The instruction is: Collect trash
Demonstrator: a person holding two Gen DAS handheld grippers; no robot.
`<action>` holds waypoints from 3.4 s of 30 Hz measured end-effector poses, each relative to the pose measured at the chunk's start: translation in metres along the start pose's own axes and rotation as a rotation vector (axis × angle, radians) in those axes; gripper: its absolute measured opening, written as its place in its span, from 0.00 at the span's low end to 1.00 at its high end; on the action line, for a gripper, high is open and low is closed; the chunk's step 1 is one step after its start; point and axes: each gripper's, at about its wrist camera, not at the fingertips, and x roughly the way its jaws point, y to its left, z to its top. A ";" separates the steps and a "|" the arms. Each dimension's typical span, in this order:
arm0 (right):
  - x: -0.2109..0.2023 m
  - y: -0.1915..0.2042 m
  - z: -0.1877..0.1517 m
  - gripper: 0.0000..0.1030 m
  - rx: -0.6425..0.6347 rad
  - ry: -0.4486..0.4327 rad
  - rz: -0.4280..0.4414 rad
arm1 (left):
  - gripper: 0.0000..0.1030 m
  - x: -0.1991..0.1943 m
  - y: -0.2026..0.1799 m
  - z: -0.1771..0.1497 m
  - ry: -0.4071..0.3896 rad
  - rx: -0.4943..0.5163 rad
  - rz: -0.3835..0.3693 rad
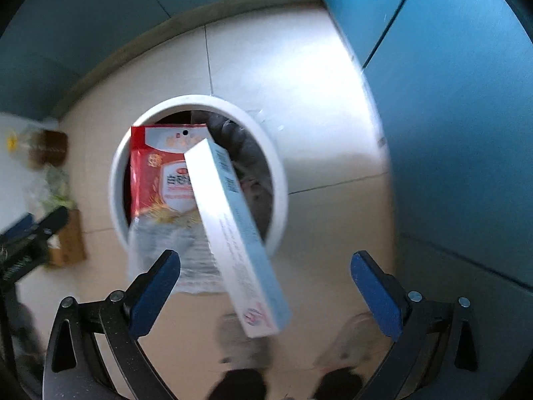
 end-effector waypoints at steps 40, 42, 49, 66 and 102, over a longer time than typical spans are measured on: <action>-0.641 -0.054 -0.349 1.00 -0.139 -0.484 0.288 | 1.00 -0.618 0.013 -0.275 -0.418 -0.074 -0.267; -0.647 -0.055 -0.356 1.00 -0.146 -0.482 0.290 | 1.00 -0.624 0.014 -0.282 -0.420 -0.085 -0.276; -0.658 -0.052 -0.368 1.00 -0.150 -0.487 0.279 | 1.00 -0.627 0.024 -0.294 -0.417 -0.087 -0.294; -0.655 -0.033 -0.373 1.00 -0.156 -0.467 0.291 | 1.00 -0.625 0.045 -0.309 -0.412 -0.120 -0.308; -0.641 -0.045 -0.383 1.00 -0.153 -0.425 0.343 | 1.00 -0.627 0.041 -0.318 -0.374 -0.094 -0.361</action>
